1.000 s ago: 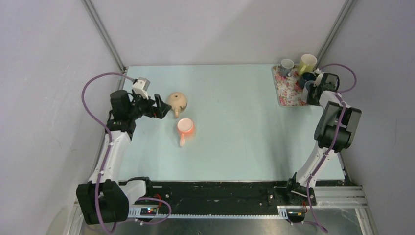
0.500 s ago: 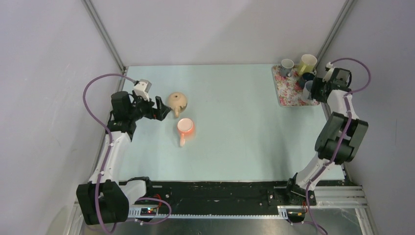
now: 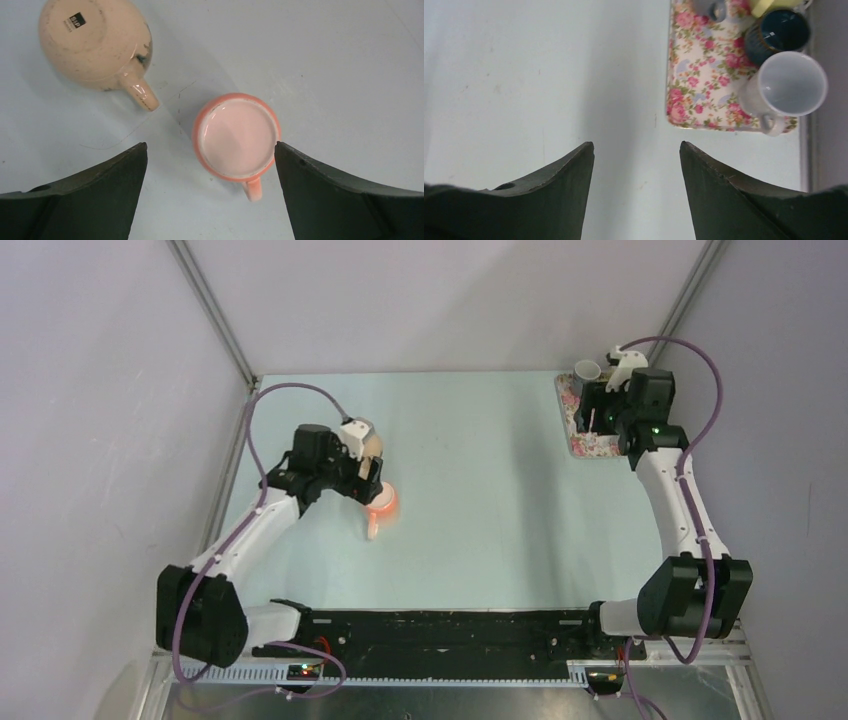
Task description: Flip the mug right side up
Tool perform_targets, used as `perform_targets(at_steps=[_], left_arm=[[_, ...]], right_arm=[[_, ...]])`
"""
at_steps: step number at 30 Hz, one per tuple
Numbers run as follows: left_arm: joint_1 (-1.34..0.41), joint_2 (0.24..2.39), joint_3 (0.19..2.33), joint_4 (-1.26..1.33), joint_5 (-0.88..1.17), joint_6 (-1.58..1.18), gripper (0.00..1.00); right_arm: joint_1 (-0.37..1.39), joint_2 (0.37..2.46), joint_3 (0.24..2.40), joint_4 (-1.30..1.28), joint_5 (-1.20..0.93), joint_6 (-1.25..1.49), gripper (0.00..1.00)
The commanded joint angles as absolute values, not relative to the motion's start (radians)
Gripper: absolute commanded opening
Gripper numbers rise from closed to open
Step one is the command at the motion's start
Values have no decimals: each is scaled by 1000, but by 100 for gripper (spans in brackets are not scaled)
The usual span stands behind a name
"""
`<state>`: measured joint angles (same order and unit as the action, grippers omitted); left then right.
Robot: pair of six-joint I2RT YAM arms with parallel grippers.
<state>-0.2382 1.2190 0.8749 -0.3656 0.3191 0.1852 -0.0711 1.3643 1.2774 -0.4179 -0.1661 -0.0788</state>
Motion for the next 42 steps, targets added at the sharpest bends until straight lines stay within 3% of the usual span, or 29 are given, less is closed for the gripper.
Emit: perform_targets(at_steps=[1, 17, 42], left_arm=[[-300, 1280, 963, -422, 160, 172, 100], [-421, 1457, 1071, -557, 143, 115, 100], [-442, 1622, 1108, -613, 127, 121, 100]], right_arm=[[-42, 1364, 1246, -421, -161, -60, 68], [-42, 1346, 1141, -350, -180, -70, 68], [-40, 1343, 1111, -334, -198, -73, 69]])
